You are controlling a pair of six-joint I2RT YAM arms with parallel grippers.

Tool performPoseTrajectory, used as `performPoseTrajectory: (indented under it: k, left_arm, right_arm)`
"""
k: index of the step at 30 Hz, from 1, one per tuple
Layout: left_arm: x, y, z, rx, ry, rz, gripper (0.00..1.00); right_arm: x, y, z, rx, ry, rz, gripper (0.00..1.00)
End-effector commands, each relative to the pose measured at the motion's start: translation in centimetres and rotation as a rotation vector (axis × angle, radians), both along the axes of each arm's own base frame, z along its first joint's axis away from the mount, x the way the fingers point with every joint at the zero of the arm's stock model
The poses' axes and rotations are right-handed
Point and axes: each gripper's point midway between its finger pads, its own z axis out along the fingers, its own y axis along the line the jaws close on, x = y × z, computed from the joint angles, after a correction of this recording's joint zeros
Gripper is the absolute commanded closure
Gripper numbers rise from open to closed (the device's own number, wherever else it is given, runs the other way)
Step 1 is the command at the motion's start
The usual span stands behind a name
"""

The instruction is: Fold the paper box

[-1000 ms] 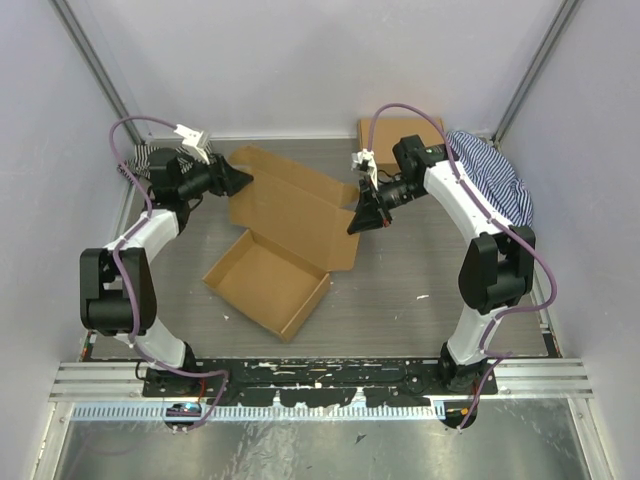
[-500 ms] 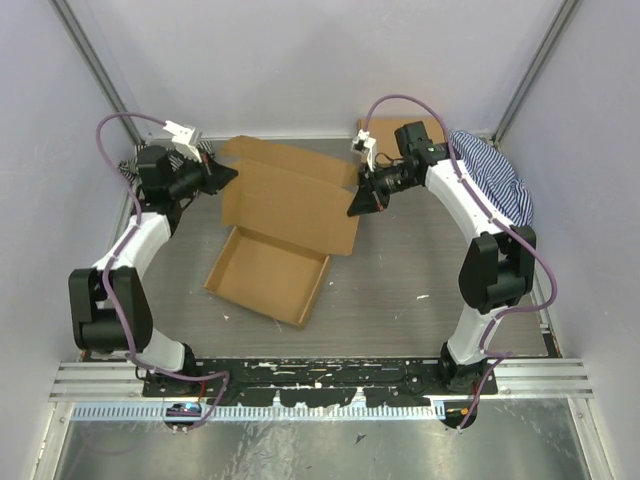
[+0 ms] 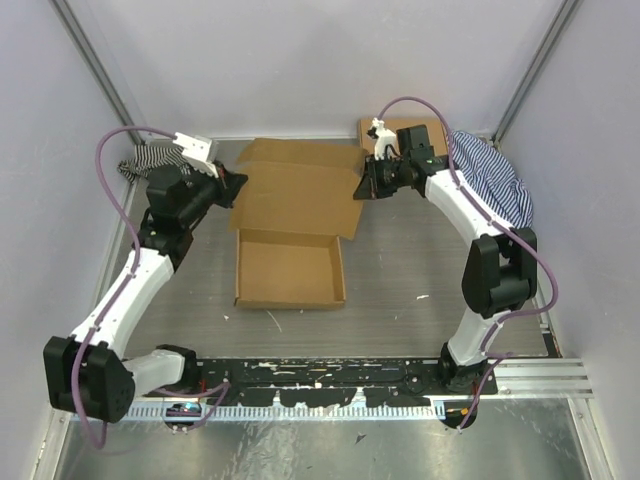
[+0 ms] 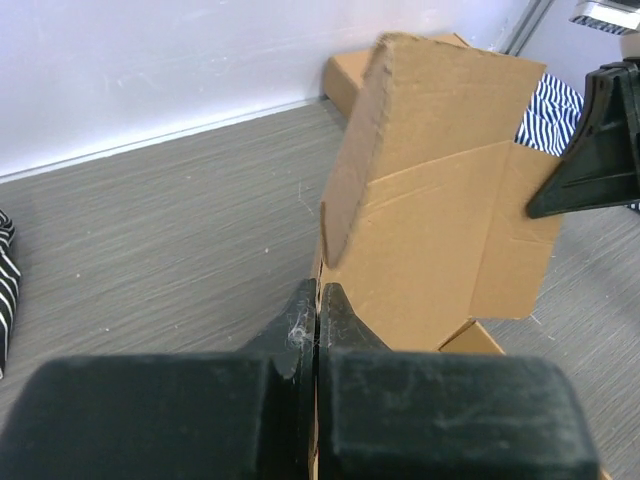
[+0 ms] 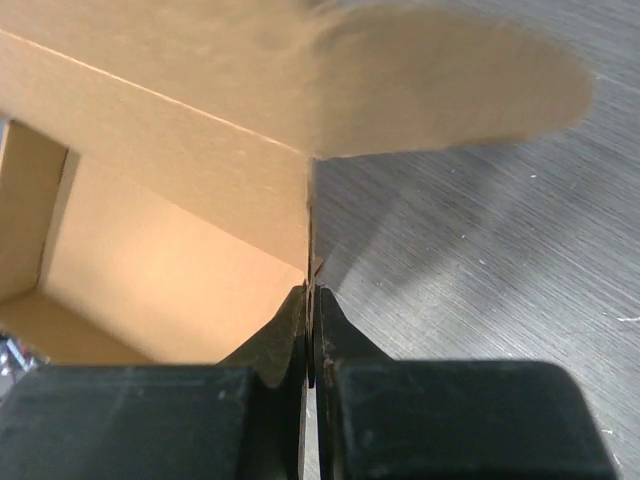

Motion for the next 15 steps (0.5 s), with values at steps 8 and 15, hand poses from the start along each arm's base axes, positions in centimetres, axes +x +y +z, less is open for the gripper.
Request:
performPoseTrajectory:
  k: [8, 15]
  left_arm:
    - [-3.7, -1.5, -2.6, 0.064, 0.069, 0.094, 1.0]
    - [-4.8, -0.9, -2.4, 0.072, 0.073, 0.109, 0.93]
  right_arm:
    - [-1.4, 3.9, 5.4, -0.125, -0.249, -0.326, 0.99]
    - [-3.6, 3.8, 6.5, -0.182, -0.402, -0.449, 0.99]
